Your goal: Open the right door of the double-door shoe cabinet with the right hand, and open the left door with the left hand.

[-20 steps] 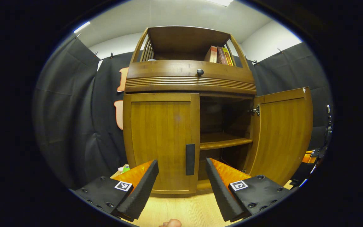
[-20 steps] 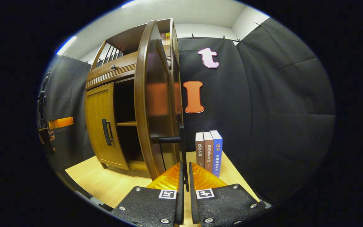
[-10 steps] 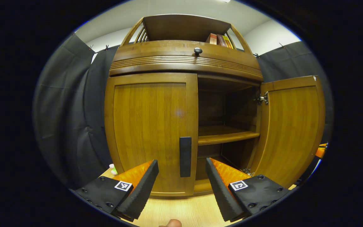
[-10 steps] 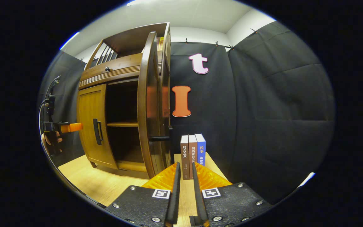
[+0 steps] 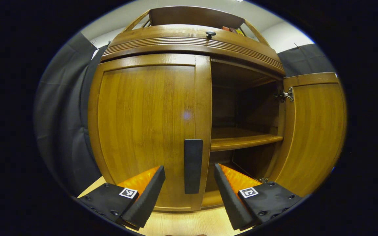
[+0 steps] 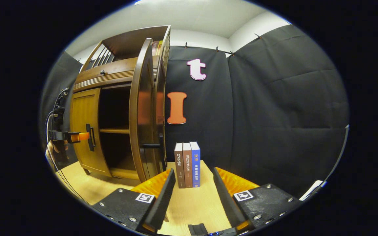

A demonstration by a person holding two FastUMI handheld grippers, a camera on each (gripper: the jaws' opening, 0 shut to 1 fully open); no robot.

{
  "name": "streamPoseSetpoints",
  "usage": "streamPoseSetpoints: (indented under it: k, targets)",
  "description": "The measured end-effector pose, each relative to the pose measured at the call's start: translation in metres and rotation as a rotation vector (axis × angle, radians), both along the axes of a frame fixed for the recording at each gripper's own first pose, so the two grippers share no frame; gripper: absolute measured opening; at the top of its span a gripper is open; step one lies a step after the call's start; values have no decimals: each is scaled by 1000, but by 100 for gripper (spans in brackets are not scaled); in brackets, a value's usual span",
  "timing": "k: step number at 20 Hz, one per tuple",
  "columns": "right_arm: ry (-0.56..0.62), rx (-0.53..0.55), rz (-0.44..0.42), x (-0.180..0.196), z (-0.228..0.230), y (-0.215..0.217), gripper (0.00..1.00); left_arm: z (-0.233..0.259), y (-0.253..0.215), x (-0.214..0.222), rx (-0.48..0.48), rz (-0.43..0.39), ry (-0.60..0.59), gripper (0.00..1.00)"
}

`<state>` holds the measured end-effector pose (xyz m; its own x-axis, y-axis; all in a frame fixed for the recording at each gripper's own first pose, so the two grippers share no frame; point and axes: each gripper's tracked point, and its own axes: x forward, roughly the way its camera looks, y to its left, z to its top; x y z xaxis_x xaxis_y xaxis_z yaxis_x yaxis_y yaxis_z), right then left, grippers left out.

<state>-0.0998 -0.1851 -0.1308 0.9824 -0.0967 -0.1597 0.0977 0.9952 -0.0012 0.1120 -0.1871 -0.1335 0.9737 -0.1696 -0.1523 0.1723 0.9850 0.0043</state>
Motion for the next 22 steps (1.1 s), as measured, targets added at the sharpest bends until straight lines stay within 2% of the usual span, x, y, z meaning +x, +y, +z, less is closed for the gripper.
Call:
streamPoseSetpoints:
  k: [1,2,3,4,5,6,7,8,10,13,16,19,22]
  targets:
    - [2,1,-1,-1,0,0,68,-3,-2,6,-2,-5,2,99]
    - [1,2,0,-2,1,1,81,-7,-2,10,-5,0,14,95]
    - [-2,3,-5,-2,3,-1,75,-11,-2,14,-6,4,25,95]
    - [-6,2,-12,-3,5,-3,77,-15,-5,17,-12,1,32,95]
    - [-12,0,-21,-3,7,-6,100,-19,-5,22,-15,4,39,92]
    - [-16,-1,-29,-4,8,-9,92,-22,-5,27,-15,7,42,89]
    - [-19,0,-37,-5,10,-11,100,-24,-6,30,-19,5,40,83]
    - [-20,2,-44,-6,10,-13,100,-25,-4,33,-13,13,37,77]
    - [-21,7,-54,-8,11,-17,100,-24,-5,35,-1,5,13,73]
    - [-21,13,-67,-10,12,-21,100,-23,-11,36,-29,-12,2,59]
    - [-24,20,-69,-12,13,-20,100,-24,-10,34,14,-16,3,46]
    - [-26,6,-71,-15,15,-16,100,-26,-8,32,-7,-4,17,32]
    - [-27,0,-66,-19,19,-10,100,-24,-8,24,-14,-29,23,27]
